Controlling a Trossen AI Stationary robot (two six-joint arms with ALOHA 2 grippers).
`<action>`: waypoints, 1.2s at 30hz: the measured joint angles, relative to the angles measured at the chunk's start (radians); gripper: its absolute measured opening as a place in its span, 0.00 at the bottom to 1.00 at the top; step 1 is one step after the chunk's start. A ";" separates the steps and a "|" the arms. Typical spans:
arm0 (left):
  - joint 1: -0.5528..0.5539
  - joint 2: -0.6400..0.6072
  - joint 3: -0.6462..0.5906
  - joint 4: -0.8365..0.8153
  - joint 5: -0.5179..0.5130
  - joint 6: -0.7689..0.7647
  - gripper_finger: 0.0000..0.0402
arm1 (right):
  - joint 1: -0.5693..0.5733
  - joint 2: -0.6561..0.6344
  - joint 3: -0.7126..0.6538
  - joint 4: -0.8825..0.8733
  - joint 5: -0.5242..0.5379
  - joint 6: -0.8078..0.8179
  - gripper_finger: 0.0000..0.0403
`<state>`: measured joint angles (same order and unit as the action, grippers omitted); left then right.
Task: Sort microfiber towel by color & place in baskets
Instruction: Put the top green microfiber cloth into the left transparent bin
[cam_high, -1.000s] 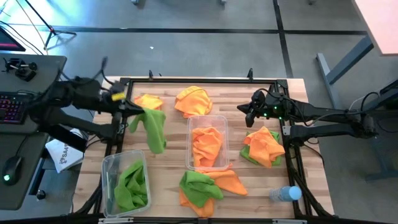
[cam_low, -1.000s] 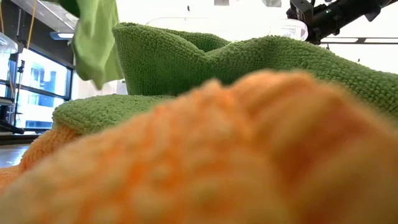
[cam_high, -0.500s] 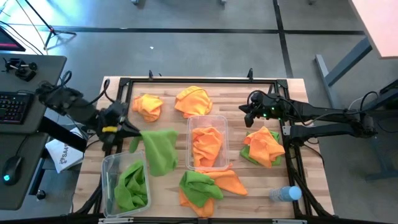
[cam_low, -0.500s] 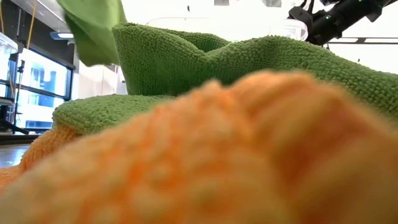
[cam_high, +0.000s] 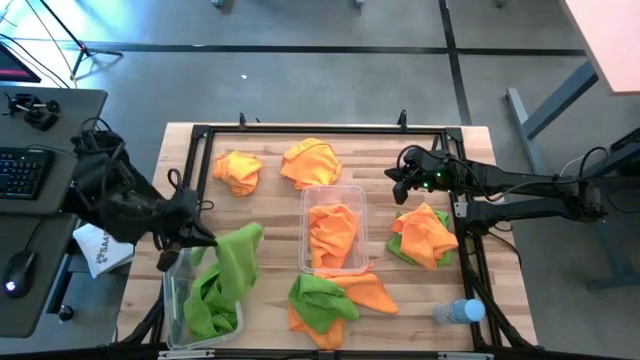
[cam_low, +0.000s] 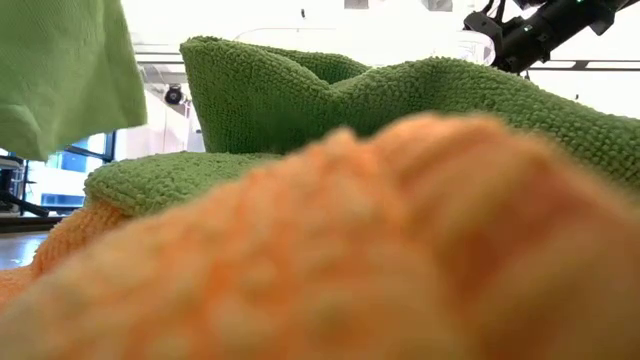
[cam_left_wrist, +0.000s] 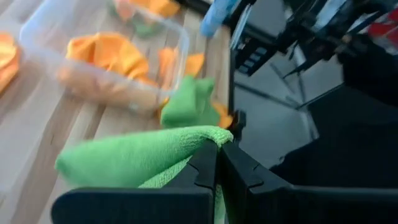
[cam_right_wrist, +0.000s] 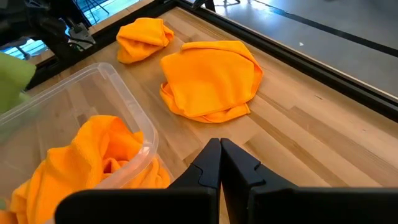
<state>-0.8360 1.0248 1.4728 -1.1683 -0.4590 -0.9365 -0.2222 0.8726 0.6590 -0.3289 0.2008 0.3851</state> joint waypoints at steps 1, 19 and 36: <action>-0.013 0.019 0.026 -0.035 0.000 -0.027 0.00 | 0.000 0.000 0.000 0.000 0.000 0.000 0.00; -0.261 0.370 0.437 -0.402 0.491 -0.577 0.00 | 0.000 0.000 0.000 0.000 -0.002 0.000 0.00; -0.423 0.340 0.454 -0.403 0.608 -1.001 0.00 | 0.000 0.000 0.000 0.000 -0.002 0.000 0.00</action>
<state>-1.2594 1.3651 1.9266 -1.5714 0.1486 -1.9373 -0.2222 0.8726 0.6590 -0.3286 0.1993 0.3851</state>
